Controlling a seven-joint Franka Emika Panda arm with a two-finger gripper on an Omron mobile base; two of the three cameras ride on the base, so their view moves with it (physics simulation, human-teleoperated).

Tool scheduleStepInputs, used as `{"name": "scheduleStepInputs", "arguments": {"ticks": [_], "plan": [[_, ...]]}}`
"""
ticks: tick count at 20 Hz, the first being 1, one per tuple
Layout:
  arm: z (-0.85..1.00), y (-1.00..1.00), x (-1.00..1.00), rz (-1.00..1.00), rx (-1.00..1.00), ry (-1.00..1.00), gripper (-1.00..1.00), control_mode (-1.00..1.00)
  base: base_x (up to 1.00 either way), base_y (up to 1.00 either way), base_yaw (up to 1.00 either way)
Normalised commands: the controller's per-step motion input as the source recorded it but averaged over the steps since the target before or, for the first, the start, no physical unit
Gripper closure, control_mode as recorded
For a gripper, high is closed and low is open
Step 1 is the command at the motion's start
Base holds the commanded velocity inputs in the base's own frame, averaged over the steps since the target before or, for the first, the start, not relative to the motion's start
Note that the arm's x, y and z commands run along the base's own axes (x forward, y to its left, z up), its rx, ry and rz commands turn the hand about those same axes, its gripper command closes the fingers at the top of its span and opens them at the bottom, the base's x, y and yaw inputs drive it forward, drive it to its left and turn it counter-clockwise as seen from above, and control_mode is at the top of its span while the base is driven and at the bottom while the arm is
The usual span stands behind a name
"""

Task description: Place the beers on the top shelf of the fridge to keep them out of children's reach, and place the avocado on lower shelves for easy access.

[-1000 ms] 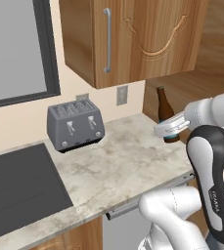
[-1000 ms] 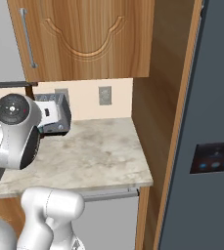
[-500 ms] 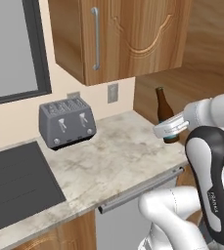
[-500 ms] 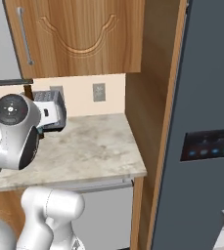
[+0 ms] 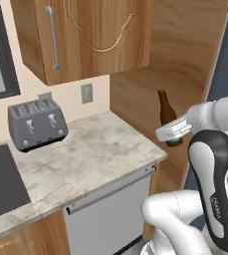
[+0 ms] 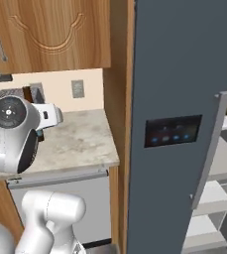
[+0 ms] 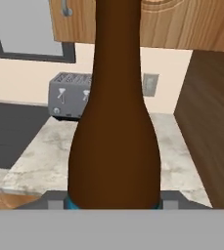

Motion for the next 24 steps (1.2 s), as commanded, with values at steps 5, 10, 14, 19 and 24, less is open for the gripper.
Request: {"name": "scheduleStepInputs", "arguments": {"ticks": [5, 10, 14, 19, 24], "plan": [[0.0, 0.0, 0.0, 0.0, 0.0, 0.0, 1.0, 1.0, 0.0, -0.79, -0.03], [0.0, 0.0, 0.0, 0.0, 0.0, 0.0, 1.0, 1.0, 0.01, -0.84, 0.01], [0.0, 0.0, 0.0, 0.0, 0.0, 0.0, 1.0, 1.0, 0.01, -0.79, 0.06], [0.0, 0.0, 0.0, 0.0, 0.0, 0.0, 1.0, 1.0, 0.03, -0.7, 0.11], [0.0, 0.0, 0.0, 0.0, 0.0, 0.0, 1.0, 1.0, 0.06, -0.61, 0.17]]}}
